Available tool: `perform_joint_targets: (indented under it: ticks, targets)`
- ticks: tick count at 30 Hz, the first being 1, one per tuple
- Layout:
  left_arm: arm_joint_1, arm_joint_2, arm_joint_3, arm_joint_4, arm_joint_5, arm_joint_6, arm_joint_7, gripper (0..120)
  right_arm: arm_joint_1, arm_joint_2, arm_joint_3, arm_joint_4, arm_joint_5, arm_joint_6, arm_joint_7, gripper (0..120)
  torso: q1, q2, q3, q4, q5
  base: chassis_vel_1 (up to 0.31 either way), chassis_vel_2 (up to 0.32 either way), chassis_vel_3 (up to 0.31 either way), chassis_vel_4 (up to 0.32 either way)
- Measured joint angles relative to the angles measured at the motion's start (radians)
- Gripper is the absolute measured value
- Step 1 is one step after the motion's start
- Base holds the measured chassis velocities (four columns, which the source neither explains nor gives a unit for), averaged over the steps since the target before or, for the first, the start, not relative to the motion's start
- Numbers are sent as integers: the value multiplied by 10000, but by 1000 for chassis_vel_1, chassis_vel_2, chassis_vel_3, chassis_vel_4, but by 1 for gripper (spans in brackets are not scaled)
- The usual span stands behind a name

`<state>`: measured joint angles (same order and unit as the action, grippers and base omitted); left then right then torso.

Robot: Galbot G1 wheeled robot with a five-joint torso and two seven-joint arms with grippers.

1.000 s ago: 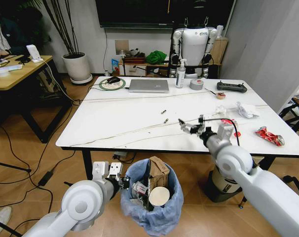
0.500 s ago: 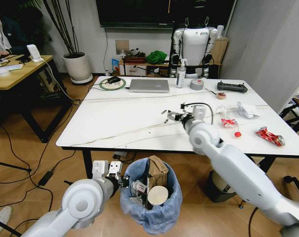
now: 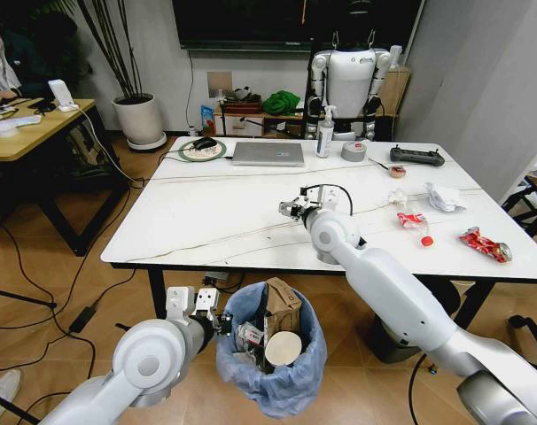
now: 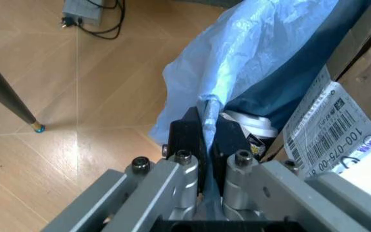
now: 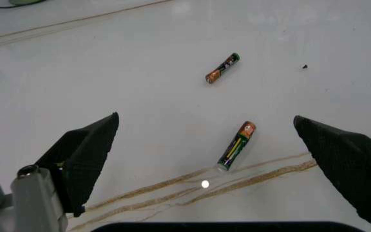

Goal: Pick up the trash bin and place the trash from the table into it.

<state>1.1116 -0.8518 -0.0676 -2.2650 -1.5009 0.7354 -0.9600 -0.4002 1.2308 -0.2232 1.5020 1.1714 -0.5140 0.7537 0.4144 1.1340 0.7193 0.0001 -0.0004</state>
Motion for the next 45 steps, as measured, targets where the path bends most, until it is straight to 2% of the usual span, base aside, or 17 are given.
perform_joint_targets:
  ticks: [3,11,22,25,30,35,40,41,45]
  targets:
    - [-10,-7,0,-1,-4,0,1,0,6,84,-24,-193,-19,18,0,95,0,0,0,-1,1,0,0,0,0]
    - [42,25,-30,-49,37,0,2,0,-63,79,-84,-463,-219,65,-204,77,0,0,0,-2,4,0,0,0,0]
    - [2,61,-67,-19,118,0,3,0,-116,118,-86,-575,-232,97,-247,65,0,0,0,-1,3,0,0,0,0]
    - [-4,69,-77,-16,122,0,3,0,-175,99,-93,-593,-238,98,-254,55,0,0,0,-1,4,0,0,0,0]
    - [-52,68,-81,-16,117,0,4,0,-185,93,-111,-644,-244,102,-279,51,0,0,-1,-1,4,0,0,0,0]
    - [-64,70,-98,-10,108,0,11,0,-168,95,-120,-687,-260,115,-306,41,0,1,-1,-1,3,0,0,0,0]
    - [-120,59,-100,19,81,0,25,0,-195,62,-145,-688,-300,120,-315,20,0,1,-1,-1,4,0,0,0,0]
    - [-120,59,-100,19,81,0,25,0,-195,62,-145,-688,-300,120,-315,20,0,1,-1,-1,4,0,0,0,0]
    - [-158,61,-99,28,61,0,29,0,-213,23,-151,-688,-378,131,-327,7,0,0,-1,-1,4,0,0,0,0]
